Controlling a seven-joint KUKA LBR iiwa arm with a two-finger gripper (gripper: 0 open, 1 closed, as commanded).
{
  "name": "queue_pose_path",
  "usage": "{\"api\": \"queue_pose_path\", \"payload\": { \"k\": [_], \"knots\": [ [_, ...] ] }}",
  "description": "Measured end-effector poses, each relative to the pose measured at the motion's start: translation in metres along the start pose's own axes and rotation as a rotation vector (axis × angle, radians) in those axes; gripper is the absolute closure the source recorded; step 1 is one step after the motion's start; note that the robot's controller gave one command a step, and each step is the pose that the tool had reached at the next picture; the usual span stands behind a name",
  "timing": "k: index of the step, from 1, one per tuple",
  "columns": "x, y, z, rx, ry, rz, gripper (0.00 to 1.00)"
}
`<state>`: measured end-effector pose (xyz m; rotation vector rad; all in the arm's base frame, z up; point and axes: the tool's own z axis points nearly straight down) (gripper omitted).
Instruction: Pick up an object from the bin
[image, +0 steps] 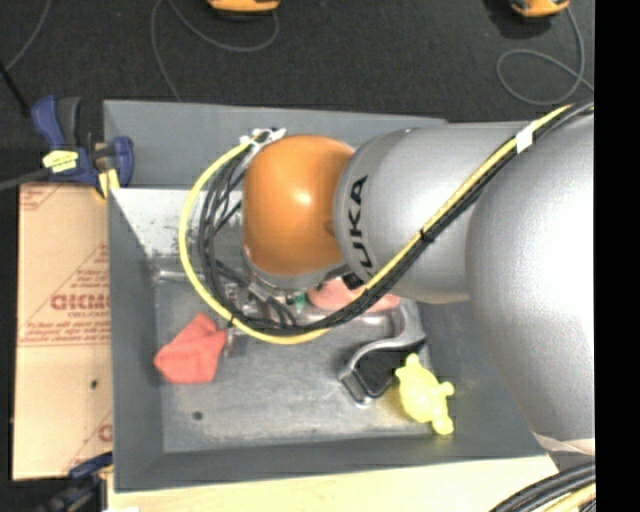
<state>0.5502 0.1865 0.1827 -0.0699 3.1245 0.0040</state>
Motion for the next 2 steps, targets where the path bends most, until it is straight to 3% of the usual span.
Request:
{"api": "queue_pose_path", "payload": {
  "k": [1, 2],
  "knots": [
    [-0.009, 0.026, -0.02, 0.001, -0.001, -0.031, 1.0],
    [0.009, 0.032, 0.01, -0.003, -0.013, -0.083, 1.0]
  ]
}}
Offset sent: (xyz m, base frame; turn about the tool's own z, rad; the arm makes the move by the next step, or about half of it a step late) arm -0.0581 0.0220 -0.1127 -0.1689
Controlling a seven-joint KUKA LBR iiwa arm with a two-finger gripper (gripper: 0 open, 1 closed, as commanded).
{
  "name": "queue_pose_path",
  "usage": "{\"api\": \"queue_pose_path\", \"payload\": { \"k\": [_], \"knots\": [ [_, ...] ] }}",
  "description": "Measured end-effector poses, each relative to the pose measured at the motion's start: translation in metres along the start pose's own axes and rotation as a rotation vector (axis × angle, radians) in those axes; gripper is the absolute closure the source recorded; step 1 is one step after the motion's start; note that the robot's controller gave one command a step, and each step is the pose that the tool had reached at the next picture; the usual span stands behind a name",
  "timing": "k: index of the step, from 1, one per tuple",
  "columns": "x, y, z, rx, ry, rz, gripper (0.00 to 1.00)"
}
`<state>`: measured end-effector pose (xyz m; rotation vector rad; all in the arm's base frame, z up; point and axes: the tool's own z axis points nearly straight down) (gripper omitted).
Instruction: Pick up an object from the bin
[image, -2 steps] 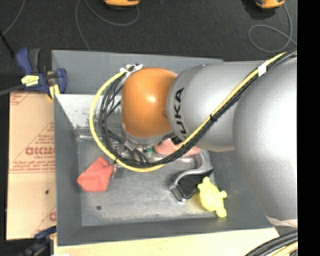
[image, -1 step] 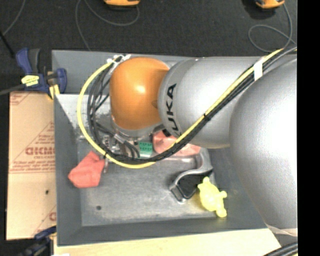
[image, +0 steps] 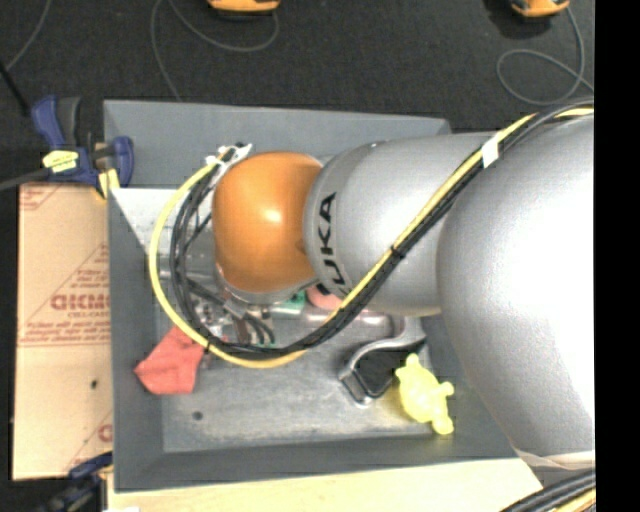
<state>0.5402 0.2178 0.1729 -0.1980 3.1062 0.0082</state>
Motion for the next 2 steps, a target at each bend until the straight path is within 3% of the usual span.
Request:
{"api": "queue_pose_path", "payload": {
  "k": [1, 2],
  "knots": [
    [-0.003, 0.007, 0.062, 0.001, 0.005, 0.076, 1.0],
    [0.009, 0.008, 0.093, 0.004, 0.01, 0.119, 1.0]
  ]
}}
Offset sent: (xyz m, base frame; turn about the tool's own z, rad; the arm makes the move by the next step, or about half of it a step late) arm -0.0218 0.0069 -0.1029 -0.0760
